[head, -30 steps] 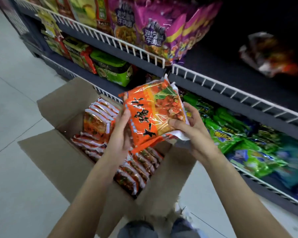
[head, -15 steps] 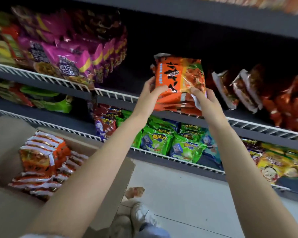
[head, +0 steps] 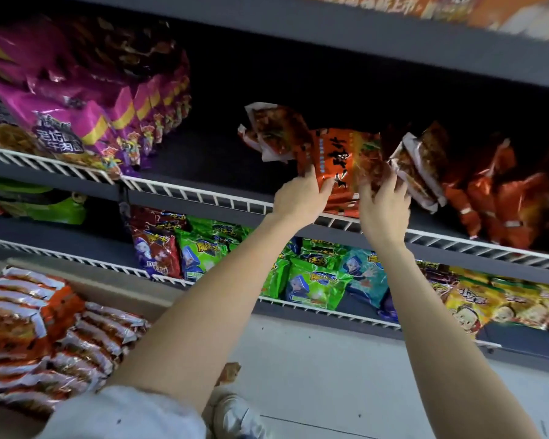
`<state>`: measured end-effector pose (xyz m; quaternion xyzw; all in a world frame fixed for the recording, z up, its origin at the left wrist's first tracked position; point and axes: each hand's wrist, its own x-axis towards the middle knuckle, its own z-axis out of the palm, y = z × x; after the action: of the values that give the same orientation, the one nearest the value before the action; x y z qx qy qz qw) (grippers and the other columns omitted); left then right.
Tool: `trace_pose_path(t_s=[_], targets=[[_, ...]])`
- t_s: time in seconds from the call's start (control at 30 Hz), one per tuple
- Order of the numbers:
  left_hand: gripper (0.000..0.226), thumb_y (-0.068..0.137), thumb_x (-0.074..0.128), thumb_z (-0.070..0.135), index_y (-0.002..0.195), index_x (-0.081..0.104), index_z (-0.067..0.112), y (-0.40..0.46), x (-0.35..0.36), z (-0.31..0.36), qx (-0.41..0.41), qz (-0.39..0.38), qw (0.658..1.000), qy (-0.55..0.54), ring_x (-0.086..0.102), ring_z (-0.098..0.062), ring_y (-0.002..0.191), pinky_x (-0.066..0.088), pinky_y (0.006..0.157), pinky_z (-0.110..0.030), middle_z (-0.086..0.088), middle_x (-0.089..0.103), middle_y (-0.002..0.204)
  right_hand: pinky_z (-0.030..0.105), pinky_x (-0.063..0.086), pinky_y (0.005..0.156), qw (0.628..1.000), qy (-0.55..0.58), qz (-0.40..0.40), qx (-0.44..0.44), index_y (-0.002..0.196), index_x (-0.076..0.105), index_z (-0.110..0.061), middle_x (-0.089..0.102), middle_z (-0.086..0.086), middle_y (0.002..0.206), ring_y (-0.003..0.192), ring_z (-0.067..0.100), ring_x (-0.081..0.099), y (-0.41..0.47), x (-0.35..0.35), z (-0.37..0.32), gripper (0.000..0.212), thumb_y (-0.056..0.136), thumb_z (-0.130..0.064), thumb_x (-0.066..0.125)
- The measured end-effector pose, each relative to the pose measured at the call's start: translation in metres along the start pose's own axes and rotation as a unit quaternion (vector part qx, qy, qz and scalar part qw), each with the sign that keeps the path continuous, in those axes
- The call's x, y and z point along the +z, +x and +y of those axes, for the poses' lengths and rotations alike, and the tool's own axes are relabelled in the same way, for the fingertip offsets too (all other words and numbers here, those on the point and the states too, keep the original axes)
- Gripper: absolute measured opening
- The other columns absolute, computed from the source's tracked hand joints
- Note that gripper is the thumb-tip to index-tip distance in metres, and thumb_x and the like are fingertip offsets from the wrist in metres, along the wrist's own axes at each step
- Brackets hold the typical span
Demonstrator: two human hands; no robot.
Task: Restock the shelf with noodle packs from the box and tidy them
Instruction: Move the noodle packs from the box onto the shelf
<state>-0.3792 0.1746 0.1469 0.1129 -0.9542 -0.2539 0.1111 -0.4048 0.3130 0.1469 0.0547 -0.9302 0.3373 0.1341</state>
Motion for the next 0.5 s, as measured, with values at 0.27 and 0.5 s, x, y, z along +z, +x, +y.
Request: trace_pose_path(t_s=[0.27, 0.5], targets=[[0.044, 0.099, 0.035, 0.045, 0.117, 0.062, 0.015, -0.036, -0.009, -0.018, 0.075, 0.166, 0.983, 0.005, 0.064, -0.024, 0.088, 0.046, 0.074, -0.032, -0.004, 0.07, 0.092, 0.056, 0.023, 0.111, 0.95, -0.179, 0.054, -0.251, 0.13, 0.054, -0.024, 0.051, 0.004, 0.137, 0.133, 0.033, 0.037, -0.025, 0.01, -0.003, 0.039, 0.099, -0.042, 0.038], [0.032, 0.096, 0.041, 0.035, 0.115, 0.063, 0.022, -0.101, -0.057, -0.089, 0.093, 0.184, 0.974, -0.095, 0.055, 0.003, 0.062, 0.039, 0.049, -0.018, 0.013, 0.07, 0.091, 0.046, 0.033, 0.107, 0.94, -0.045, 0.061, -0.334, 0.118, 0.063, -0.01, 0.06, 0.006, 0.128, 0.127, 0.031, 0.044, -0.063, 0.015, -0.04, 0.031, 0.097, -0.025, 0.045]])
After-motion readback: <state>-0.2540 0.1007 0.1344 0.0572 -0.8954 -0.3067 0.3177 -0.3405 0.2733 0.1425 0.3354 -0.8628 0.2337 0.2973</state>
